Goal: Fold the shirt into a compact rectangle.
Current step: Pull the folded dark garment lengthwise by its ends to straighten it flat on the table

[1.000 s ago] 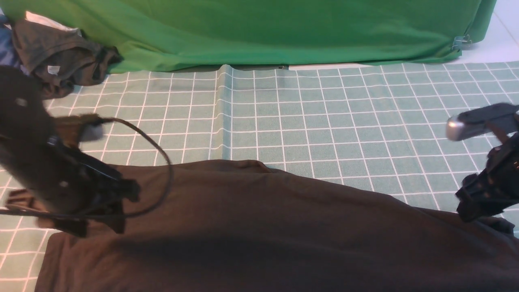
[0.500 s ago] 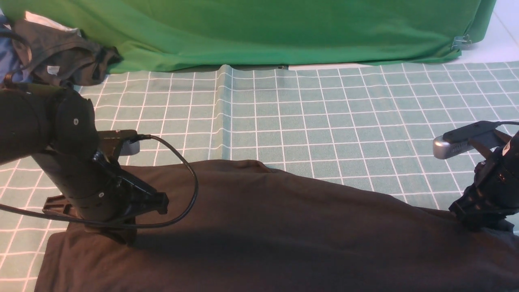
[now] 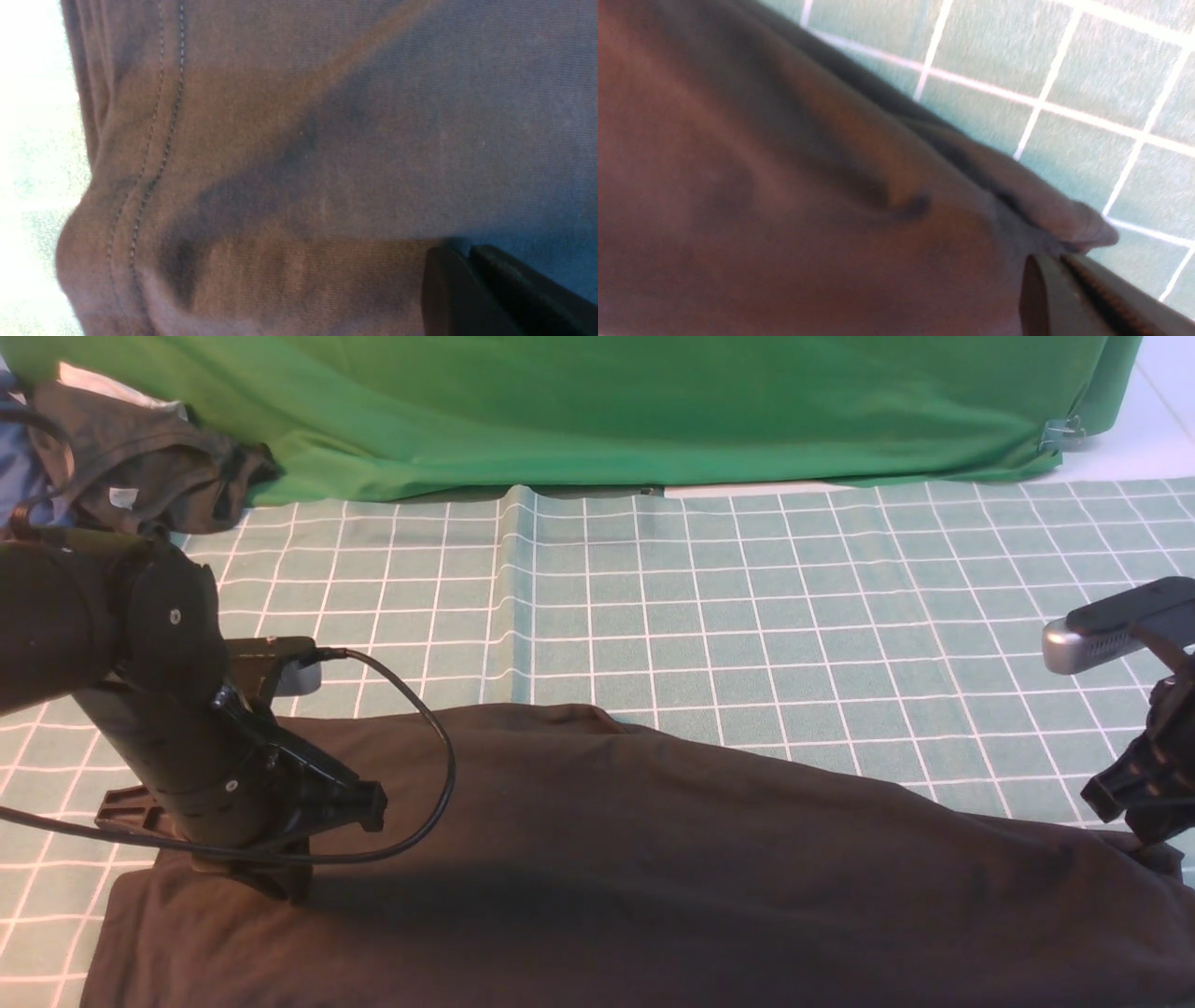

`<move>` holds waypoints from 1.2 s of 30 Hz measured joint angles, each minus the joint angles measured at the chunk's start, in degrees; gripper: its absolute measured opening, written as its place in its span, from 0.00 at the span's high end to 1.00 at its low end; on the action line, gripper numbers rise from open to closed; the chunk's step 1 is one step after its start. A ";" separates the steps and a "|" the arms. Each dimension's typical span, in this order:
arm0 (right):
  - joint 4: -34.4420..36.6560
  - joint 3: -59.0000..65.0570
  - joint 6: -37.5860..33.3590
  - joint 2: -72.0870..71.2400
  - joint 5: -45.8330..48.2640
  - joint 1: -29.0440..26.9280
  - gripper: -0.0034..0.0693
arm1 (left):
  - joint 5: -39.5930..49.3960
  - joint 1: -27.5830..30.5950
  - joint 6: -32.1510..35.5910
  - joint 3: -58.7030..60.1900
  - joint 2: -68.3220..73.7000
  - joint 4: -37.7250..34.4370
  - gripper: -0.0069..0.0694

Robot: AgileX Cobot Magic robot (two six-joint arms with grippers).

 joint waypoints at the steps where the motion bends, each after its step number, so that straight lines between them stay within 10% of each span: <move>1: 0.00 0.00 0.00 0.00 -0.94 0.00 0.92 | 0.00 0.00 0.06 0.00 0.00 0.00 0.90; 5: 2.81 0.00 0.04 0.00 -4.89 0.00 0.90 | -0.23 0.00 0.86 0.00 0.00 0.00 0.90; 12: 8.83 0.00 -3.57 3.15 -6.15 0.00 0.44 | -0.66 0.00 1.34 0.00 0.00 -0.16 0.90; 16: 8.84 0.00 -4.50 5.65 -4.00 0.00 0.37 | -0.66 0.00 1.40 0.00 0.00 -0.16 0.89; 20: 8.97 -0.04 -4.86 8.06 -3.47 0.00 0.45 | -0.66 0.00 1.46 0.00 0.00 -0.16 0.89; 27: 9.03 -0.04 -6.31 8.26 -3.32 0.00 0.89 | -0.61 0.00 1.64 0.00 0.02 -0.16 0.89; 36: 5.77 -0.04 -5.39 0.44 -2.41 0.00 0.91 | -0.61 0.00 2.84 0.00 0.02 -0.16 0.89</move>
